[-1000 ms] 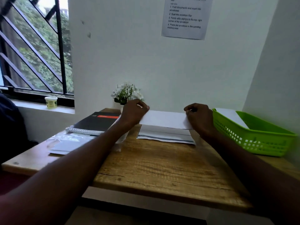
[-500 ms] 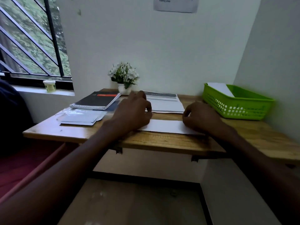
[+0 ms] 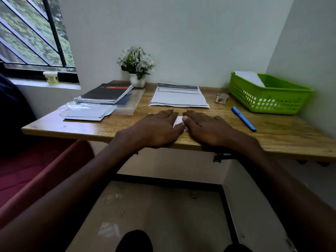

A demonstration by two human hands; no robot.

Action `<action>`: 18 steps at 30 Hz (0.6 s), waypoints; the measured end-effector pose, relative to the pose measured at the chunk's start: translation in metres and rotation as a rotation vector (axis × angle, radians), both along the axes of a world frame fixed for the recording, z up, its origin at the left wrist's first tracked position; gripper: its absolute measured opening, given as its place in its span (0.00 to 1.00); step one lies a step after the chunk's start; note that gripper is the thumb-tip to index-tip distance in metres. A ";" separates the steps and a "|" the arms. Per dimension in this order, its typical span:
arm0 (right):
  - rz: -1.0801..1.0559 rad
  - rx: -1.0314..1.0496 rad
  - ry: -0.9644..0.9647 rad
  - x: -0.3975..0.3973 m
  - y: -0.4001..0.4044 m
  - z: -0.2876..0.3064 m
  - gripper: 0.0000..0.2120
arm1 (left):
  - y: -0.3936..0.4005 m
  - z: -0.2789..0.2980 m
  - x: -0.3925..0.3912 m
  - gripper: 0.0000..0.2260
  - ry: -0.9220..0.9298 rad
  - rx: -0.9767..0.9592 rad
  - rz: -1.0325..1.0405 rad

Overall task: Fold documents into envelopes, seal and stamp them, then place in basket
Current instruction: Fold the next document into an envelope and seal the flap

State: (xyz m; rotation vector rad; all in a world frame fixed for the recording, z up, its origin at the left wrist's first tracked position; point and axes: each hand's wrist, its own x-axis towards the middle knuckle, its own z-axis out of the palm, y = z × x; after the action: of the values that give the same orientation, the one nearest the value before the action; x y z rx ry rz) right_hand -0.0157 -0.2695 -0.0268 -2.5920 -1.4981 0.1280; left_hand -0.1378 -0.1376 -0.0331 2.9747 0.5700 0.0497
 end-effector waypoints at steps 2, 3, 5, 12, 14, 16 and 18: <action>-0.002 -0.036 -0.018 0.003 -0.001 -0.002 0.27 | 0.002 0.001 -0.011 0.30 0.027 0.011 0.032; -0.003 -0.038 -0.021 0.003 -0.001 -0.002 0.27 | 0.003 0.002 -0.018 0.31 0.035 0.012 0.048; -0.015 -0.028 -0.021 0.005 -0.002 -0.003 0.27 | 0.003 0.002 -0.029 0.31 0.037 0.012 0.079; -0.016 -0.030 -0.040 0.003 0.000 -0.003 0.27 | -0.012 0.004 -0.013 0.29 -0.093 0.026 0.155; -0.016 -0.042 -0.061 0.004 -0.001 -0.004 0.28 | -0.021 0.004 0.005 0.27 -0.168 0.016 0.075; -0.014 -0.048 -0.066 0.003 0.000 -0.004 0.28 | -0.021 0.001 0.015 0.26 -0.141 -0.027 0.015; -0.013 -0.053 -0.059 0.003 0.000 -0.004 0.28 | -0.016 -0.002 0.016 0.26 -0.090 -0.045 0.013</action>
State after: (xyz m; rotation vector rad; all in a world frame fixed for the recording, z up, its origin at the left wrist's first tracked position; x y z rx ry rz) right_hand -0.0129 -0.2693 -0.0305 -2.6690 -1.5166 0.0908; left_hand -0.1221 -0.1541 -0.0355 2.9081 0.5709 0.1692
